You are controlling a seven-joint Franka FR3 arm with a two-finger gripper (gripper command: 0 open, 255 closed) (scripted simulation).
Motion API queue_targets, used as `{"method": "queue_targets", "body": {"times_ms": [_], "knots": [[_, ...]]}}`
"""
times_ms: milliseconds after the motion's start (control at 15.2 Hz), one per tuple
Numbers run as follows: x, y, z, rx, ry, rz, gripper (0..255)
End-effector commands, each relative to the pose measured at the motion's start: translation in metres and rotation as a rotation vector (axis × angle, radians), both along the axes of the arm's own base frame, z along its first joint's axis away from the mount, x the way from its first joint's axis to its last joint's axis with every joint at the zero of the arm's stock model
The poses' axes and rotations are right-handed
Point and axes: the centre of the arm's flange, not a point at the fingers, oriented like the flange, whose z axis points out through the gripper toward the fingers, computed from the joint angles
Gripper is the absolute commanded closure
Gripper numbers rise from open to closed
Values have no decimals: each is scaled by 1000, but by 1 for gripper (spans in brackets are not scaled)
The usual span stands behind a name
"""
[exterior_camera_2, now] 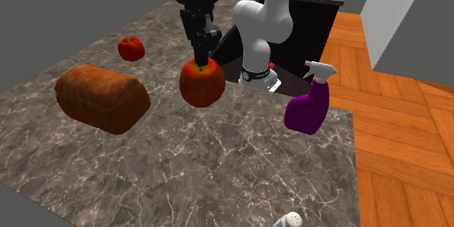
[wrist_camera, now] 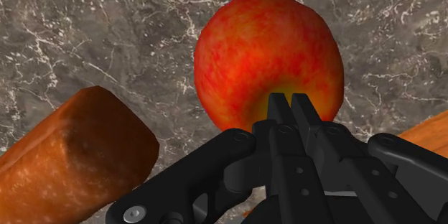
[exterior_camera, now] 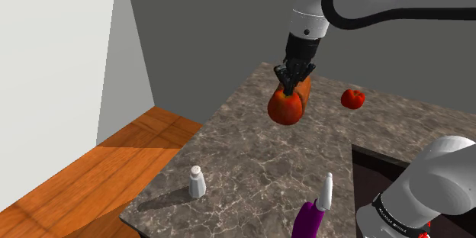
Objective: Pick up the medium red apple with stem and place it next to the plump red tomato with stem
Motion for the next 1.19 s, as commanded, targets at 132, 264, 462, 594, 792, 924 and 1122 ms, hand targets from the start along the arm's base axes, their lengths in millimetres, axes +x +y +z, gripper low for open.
{"method": "queue_targets", "body": {"times_ms": [132,264,462,594,792,924,1122], "knots": [[17,-51,0,0,0,1,255],[24,-77,0,0,0,1,255],[34,-115,0,0,0,1,255],[41,-140,0,0,0,1,255],[52,-178,0,0,0,1,255],[59,-204,0,0,0,1,255],[70,-242,1,0,0,1,255]]}}
